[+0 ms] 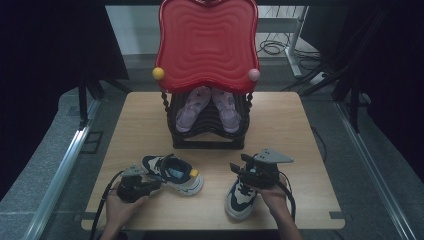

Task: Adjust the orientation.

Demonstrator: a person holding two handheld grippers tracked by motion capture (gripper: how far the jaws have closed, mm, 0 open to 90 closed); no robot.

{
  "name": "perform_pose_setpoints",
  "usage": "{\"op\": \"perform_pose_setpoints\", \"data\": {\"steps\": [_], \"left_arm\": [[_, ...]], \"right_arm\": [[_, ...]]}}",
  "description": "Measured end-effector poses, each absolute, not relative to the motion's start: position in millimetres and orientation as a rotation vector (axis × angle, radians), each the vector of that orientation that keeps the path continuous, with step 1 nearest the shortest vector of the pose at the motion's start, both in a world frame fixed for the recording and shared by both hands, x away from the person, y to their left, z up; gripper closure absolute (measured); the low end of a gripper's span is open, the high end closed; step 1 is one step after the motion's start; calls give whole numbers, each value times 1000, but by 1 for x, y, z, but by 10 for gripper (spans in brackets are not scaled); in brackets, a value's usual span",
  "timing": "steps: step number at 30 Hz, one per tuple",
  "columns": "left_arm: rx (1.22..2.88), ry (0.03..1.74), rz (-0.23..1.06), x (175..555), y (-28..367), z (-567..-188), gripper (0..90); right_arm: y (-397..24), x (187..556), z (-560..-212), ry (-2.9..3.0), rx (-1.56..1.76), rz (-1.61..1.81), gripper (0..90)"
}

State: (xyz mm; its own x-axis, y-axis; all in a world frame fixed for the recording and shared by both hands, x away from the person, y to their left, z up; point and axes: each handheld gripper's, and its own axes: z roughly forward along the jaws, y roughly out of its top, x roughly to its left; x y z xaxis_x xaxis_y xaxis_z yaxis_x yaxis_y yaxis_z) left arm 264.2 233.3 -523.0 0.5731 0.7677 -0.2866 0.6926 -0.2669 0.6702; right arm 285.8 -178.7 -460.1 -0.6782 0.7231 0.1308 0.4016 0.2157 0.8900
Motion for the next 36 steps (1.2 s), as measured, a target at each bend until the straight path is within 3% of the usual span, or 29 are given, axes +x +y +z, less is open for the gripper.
{"op": "perform_pose_setpoints", "data": {"steps": [17, 36], "left_arm": [[2013, 1184, 166, 274, 234, -521, 867], [1972, 1238, 194, 265, 249, -526, 596]], "right_arm": [[-179, 286, -460, 2176, 1061, 1471, 442], [-174, 286, -464, 2204, 1048, 1444, 440]]}}
